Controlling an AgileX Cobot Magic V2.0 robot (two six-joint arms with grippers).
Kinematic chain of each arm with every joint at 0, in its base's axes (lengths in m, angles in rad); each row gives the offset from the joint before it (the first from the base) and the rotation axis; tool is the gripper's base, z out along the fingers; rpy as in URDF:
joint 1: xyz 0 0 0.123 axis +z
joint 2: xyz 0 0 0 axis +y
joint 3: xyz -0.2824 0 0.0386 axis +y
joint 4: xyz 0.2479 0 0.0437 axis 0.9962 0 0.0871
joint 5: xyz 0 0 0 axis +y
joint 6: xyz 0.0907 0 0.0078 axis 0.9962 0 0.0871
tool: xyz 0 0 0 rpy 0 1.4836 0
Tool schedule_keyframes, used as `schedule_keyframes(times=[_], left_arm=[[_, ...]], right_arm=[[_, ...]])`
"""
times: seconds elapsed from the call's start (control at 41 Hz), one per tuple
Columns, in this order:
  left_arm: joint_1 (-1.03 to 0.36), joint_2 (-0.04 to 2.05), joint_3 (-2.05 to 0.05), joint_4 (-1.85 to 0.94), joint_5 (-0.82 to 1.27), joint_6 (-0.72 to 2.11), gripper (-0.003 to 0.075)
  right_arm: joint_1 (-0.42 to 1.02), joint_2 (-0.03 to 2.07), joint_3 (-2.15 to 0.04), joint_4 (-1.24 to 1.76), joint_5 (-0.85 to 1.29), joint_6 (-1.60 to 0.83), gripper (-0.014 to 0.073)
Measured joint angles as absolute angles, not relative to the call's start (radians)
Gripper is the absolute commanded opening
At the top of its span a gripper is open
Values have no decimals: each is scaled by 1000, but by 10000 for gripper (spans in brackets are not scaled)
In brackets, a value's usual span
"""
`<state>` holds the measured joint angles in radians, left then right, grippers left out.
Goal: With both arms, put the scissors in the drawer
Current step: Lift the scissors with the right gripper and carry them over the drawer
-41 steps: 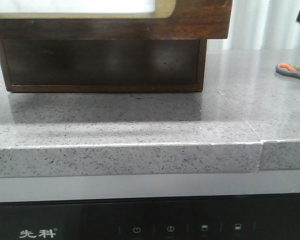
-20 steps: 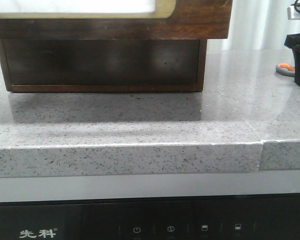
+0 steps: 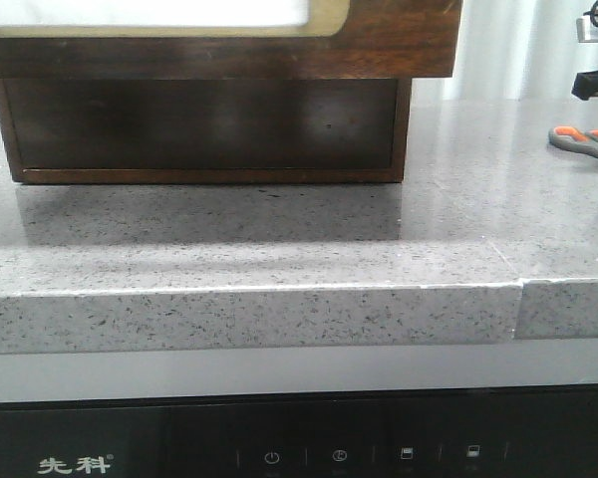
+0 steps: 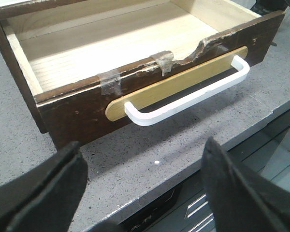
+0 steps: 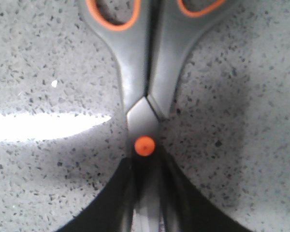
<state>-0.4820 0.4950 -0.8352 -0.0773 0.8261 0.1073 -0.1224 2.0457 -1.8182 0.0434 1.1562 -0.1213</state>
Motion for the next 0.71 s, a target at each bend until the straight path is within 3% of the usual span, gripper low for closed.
schedule_keyframes(times=[0.317,0.708], left_arm=[[-482,495,-835,-77,826,107,494],[-482,495,-835,-77,826,107,494]], right_arm=[[-122,2023,-1818,51,1165,-121,15],[-80,1741,-1818,61,1157,-130,15]])
